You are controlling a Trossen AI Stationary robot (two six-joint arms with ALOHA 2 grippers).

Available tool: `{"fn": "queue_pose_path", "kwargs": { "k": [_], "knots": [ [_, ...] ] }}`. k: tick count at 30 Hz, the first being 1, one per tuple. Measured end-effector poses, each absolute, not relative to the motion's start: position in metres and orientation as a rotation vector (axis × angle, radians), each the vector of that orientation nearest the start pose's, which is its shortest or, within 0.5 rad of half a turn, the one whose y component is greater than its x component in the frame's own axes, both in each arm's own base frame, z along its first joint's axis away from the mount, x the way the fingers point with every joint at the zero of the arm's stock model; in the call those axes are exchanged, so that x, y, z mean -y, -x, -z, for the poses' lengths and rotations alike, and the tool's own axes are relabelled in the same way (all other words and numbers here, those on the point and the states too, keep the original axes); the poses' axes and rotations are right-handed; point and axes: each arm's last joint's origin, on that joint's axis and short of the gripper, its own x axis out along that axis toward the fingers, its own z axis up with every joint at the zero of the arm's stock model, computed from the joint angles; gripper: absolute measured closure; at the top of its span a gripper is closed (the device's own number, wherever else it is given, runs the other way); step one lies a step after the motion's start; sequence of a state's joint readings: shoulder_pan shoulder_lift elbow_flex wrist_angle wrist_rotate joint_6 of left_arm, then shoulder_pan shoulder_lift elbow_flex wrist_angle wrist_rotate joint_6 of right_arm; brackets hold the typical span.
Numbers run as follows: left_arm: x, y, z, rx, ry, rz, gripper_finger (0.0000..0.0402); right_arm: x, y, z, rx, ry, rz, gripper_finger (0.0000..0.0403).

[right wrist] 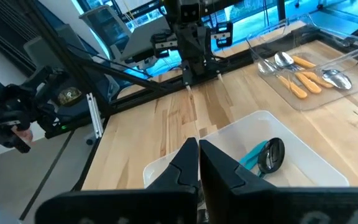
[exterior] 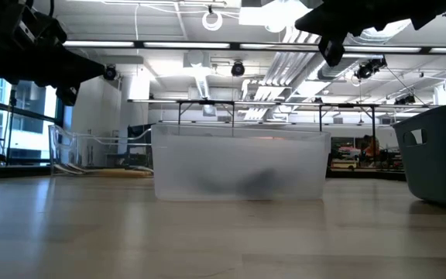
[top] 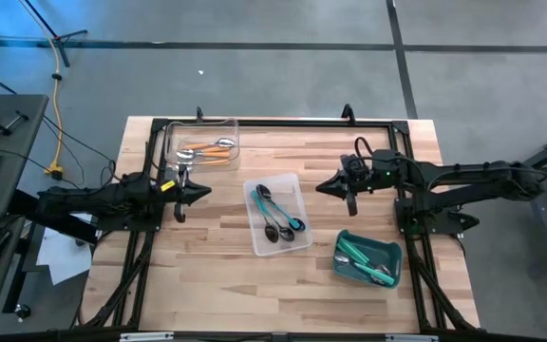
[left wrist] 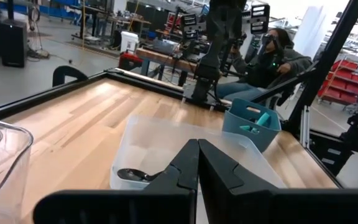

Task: Sort silverware by color (type)
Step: Return to Home Position

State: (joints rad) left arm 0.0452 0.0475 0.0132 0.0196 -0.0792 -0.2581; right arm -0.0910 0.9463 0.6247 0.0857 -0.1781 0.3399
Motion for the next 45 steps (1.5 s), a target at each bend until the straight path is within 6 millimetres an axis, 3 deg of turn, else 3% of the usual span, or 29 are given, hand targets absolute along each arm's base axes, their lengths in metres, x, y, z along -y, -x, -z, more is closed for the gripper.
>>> {"fn": "queue_pose_path", "kwargs": {
  "k": [5,10,15,21,36,45],
  "knots": [
    [-0.007,-0.1,-0.166,0.001,0.258,-0.126,0.0402,0.012,-0.2,-0.278,-0.261,-0.374,-0.068,0.0403],
    [-0.007,-0.1,-0.166,0.001,0.258,-0.125,0.0402,0.009,-0.173,-0.272,-0.267,-0.401,-0.1,0.0403],
    [-0.007,-0.1,-0.166,0.001,0.258,-0.125,0.0402,0.006,-0.14,-0.256,-0.115,-0.446,-0.099,0.0403],
    [-0.007,-0.1,-0.166,0.001,0.259,-0.125,0.0401,0.004,-0.116,-0.246,0.073,-0.411,-0.145,0.0403],
    [-0.007,-0.1,-0.166,0.001,0.259,-0.126,0.0401,0.001,-0.077,-0.236,0.17,-0.305,-0.159,0.0403],
    [-0.007,-0.1,-0.166,0.002,0.259,-0.126,0.0401,0.001,-0.076,-0.235,0.168,-0.232,-0.147,0.0403]
  ]
}}
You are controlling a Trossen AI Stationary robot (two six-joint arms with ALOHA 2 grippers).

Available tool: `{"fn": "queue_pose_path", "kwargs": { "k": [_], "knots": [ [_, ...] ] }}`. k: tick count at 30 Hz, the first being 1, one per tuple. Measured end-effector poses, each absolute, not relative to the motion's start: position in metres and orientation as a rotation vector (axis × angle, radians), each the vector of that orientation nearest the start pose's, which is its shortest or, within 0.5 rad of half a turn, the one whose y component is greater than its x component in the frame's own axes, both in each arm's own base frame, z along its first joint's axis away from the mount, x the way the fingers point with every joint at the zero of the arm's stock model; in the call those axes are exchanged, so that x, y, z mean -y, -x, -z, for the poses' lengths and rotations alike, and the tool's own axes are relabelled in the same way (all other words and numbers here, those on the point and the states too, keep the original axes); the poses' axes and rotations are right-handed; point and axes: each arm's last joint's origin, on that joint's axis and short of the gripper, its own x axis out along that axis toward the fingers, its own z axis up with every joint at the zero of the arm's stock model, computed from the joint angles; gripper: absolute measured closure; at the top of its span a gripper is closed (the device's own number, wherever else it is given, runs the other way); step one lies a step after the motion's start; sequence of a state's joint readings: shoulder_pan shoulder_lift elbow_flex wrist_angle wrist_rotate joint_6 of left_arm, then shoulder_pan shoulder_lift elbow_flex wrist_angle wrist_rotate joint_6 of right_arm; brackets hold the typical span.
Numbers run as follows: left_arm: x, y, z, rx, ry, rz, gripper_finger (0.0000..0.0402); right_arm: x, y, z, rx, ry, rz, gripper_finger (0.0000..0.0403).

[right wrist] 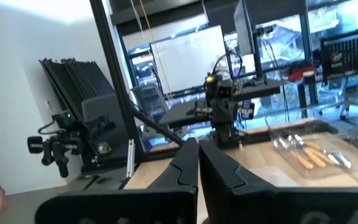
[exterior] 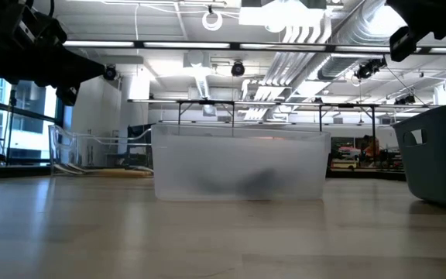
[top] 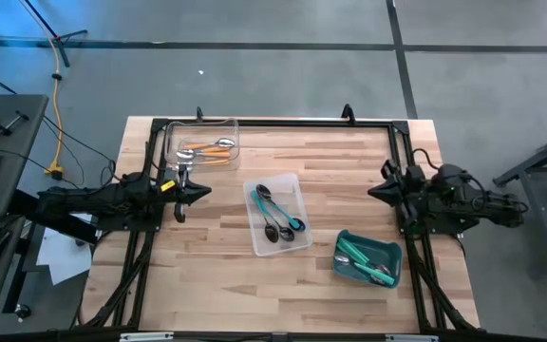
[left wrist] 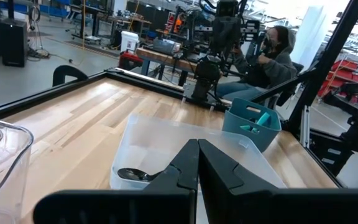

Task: Sort silverware by color (type)
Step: Return to Home Position

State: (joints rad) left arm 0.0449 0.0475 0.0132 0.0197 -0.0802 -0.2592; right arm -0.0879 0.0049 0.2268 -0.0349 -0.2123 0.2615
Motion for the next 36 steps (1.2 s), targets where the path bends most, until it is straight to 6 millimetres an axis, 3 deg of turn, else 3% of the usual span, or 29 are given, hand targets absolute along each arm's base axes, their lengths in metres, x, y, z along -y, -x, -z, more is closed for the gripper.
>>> {"fn": "queue_pose_path", "kwargs": {
  "k": [10,18,28,31,36],
  "knots": [
    [-0.007,-0.1,-0.166,0.002,0.259,-0.129,0.0401,0.001,-0.076,-0.24,0.239,-0.174,-0.127,0.0403],
    [-0.007,-0.1,-0.166,0.002,0.259,-0.129,0.0401,0.003,-0.091,-0.2,0.324,-0.2,-0.109,0.0403],
    [-0.007,-0.1,-0.166,0.002,0.258,-0.129,0.0401,0.004,-0.096,-0.181,0.149,-0.17,-0.08,0.0403],
    [-0.007,-0.1,-0.166,0.002,0.259,-0.129,0.0401,0.006,-0.097,-0.169,0.031,-0.175,-0.004,0.0403],
    [-0.007,-0.1,-0.166,0.002,0.258,-0.129,0.0401,0.008,-0.097,-0.167,0.013,-0.148,0.075,0.0403]
  ]
}}
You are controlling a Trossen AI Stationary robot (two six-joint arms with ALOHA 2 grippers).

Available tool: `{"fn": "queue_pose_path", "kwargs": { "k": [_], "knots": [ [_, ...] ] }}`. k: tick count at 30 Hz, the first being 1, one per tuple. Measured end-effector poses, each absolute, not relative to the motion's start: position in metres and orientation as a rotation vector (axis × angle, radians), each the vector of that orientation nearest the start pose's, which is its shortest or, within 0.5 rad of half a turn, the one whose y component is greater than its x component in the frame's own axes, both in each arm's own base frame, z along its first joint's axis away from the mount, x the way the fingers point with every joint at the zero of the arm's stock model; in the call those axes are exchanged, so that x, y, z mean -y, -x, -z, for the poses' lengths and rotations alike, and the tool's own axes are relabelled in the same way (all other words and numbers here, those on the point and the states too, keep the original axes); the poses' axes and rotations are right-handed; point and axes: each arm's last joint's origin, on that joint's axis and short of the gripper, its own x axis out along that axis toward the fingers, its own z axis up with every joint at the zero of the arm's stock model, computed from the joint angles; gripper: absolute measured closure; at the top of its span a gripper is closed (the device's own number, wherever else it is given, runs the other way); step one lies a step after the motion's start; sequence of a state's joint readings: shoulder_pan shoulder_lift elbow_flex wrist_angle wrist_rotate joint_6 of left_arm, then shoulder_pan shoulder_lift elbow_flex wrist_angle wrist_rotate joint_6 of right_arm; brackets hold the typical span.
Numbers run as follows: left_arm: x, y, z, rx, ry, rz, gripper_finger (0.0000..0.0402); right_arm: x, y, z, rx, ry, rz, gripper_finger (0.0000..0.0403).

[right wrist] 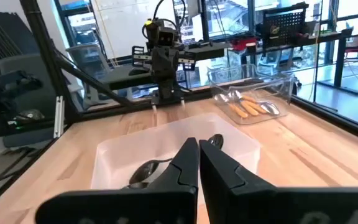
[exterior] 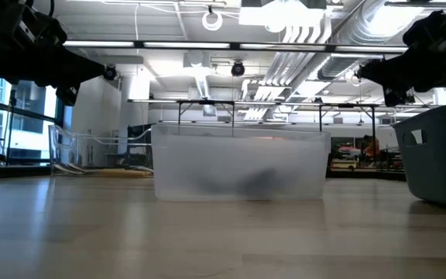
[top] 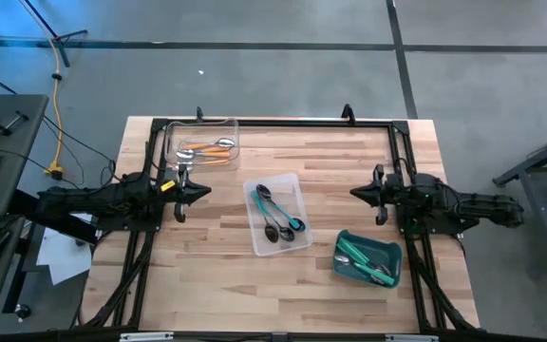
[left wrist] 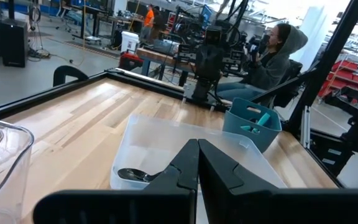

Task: Sort silverware by color (type)
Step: Return to Home Position

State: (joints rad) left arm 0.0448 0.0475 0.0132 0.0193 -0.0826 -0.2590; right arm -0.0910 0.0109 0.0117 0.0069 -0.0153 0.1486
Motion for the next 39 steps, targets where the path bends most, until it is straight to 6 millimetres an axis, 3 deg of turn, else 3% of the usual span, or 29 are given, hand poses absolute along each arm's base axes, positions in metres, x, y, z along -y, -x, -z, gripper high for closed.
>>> {"fn": "queue_pose_path", "kwargs": {
  "k": [39],
  "knots": [
    [-0.0069,-0.0996,-0.1661,0.002,0.259,-0.129,0.0401,0.0075,-0.0973,-0.1677,0.012,-0.13,0.041,0.0403]
  ]
}}
